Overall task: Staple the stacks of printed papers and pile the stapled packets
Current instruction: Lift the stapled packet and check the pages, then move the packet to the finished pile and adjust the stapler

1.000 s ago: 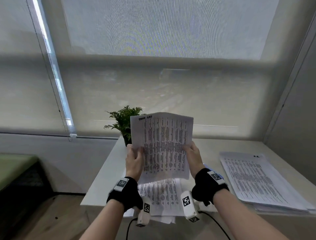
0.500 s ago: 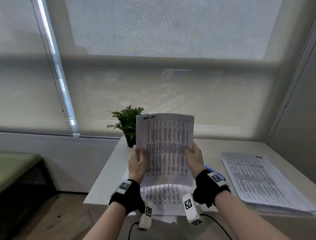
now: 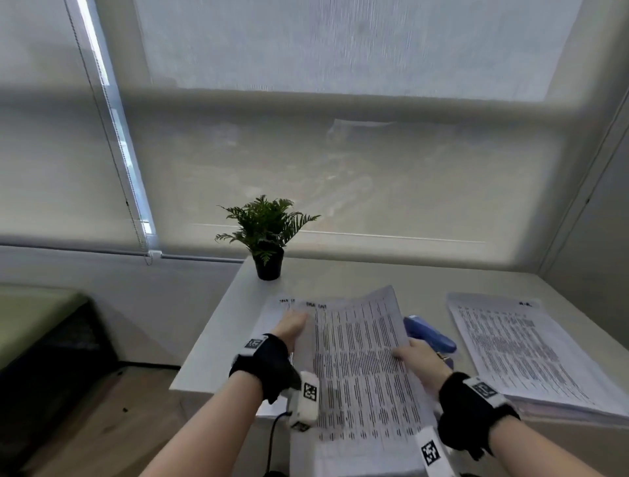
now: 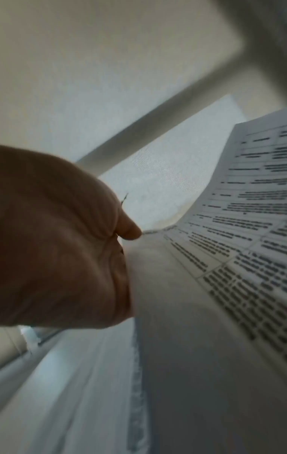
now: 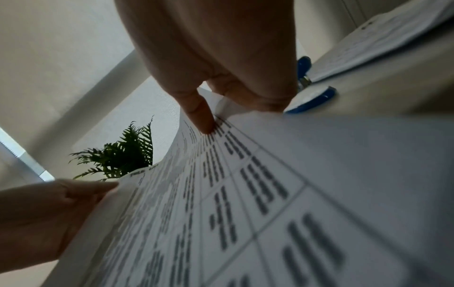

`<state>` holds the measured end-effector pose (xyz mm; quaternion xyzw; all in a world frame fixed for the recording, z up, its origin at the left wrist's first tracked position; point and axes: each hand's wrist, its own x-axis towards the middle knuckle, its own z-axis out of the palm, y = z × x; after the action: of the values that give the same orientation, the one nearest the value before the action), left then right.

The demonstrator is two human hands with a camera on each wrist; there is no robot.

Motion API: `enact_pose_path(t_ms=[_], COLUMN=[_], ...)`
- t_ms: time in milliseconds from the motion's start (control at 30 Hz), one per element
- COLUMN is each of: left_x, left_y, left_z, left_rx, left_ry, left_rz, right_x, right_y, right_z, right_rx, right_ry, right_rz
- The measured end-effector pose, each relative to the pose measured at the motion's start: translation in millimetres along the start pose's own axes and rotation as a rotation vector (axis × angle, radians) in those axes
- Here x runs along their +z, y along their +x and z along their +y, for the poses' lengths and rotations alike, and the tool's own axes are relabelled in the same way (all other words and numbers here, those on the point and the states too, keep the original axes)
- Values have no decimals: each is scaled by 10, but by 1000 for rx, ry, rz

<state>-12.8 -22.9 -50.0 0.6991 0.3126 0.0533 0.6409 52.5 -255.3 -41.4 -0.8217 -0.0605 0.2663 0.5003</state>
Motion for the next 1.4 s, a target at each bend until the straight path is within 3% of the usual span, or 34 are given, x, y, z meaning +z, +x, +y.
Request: enact_pose_path(t_ms=[67, 200, 333, 533, 667, 800, 900, 967, 1133, 1300, 1400], left_x=[47, 152, 255, 165, 139, 146, 140, 135, 131, 124, 117], left_y=[157, 75, 61, 162, 202, 194, 204, 199, 189, 162, 165], left_z=[-43, 0, -57, -114, -212, -269, -320, -332, -349, -338, -362], left_rx=[-69, -70, -108, -2, 7, 46, 69, 84, 99, 124, 144], left_ry=[75, 267, 329, 361, 349, 382, 370, 377, 342, 337, 317], left_rz=[24, 54, 97, 102, 146, 160, 162, 152, 142, 139, 123], right_x=[7, -24, 14, 53, 10, -236, -406, -443, -431, -454, -125], right_y=[43, 260, 508, 611, 313, 232, 377, 490, 607, 635, 639], right_z=[63, 94, 202, 190, -90, -414, -351, -225, -184, -732, -1043], right_rx=[62, 15, 68, 97, 41, -133, 28, 115, 162, -70, -143], right_ry=[17, -108, -167, -230, -546, -945, -1066, -1040, -922, -346, 115], right_rz=[-19, 86, 82, 128, 121, 413, 402, 329, 225, 396, 222])
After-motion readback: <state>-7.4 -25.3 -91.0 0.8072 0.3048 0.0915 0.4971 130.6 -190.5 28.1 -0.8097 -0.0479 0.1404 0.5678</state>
